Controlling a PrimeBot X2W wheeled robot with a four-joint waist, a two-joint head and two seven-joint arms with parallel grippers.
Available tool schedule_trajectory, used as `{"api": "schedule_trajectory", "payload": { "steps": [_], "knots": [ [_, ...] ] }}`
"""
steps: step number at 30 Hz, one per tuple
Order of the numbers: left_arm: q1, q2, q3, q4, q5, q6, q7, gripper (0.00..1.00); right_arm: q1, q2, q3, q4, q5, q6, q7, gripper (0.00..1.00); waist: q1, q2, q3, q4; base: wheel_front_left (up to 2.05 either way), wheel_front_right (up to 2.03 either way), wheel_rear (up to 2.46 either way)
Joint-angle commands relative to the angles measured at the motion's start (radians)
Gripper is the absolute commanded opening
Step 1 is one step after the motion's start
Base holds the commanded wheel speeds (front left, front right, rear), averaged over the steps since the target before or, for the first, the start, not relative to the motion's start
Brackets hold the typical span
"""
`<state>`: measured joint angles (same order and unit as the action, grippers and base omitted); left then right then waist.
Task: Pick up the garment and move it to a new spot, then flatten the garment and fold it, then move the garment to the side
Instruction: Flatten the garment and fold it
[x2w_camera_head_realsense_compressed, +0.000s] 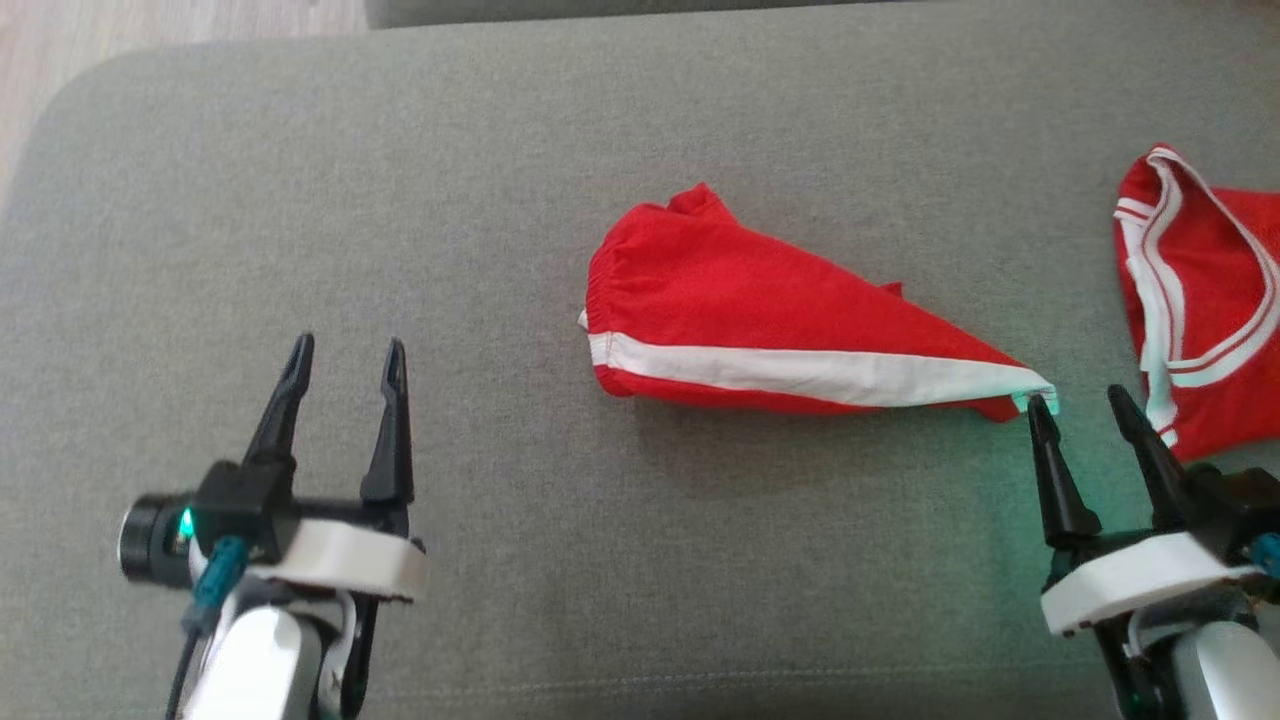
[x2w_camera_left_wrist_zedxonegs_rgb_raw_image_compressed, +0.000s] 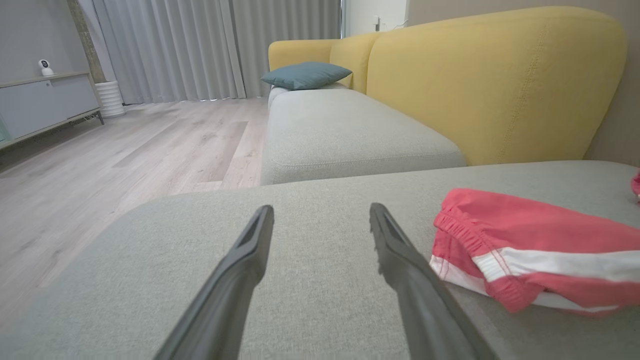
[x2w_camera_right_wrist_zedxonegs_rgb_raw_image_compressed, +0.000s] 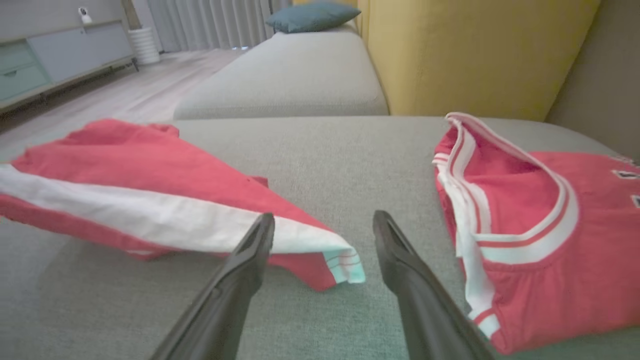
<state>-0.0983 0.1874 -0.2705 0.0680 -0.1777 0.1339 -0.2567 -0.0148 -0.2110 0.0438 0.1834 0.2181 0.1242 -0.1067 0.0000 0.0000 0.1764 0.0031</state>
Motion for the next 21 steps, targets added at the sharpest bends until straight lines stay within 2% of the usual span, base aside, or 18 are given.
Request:
{"api": "schedule_trajectory", "payload": {
  "steps": [1, 9, 21],
  "knots": [
    [-0.014, 0.013, 0.046, -0.030, 0.004, 0.008, -0.005, 1.00, -0.010, -0.008, 0.010, -0.050, -0.007, 0.007, -0.010, 1.00, 0.0000, 0.0000, -0.006, -0.004, 0.00, 0.00, 0.00],
    [0.026, 0.013, 0.045, -0.024, 0.002, 0.015, -0.005, 1.00, 0.026, 0.053, 0.004, -0.263, -0.015, 0.007, 0.048, 1.00, 0.0000, 0.0000, -0.043, -0.009, 0.00, 0.00, 0.00],
    [0.048, 0.008, 0.035, -0.020, -0.007, 0.020, -0.005, 1.00, 0.057, 0.072, 0.000, -0.320, -0.006, 0.007, 0.094, 1.00, 0.0000, 0.0000, -0.049, -0.003, 0.00, 0.00, 0.00]
  ]
}}
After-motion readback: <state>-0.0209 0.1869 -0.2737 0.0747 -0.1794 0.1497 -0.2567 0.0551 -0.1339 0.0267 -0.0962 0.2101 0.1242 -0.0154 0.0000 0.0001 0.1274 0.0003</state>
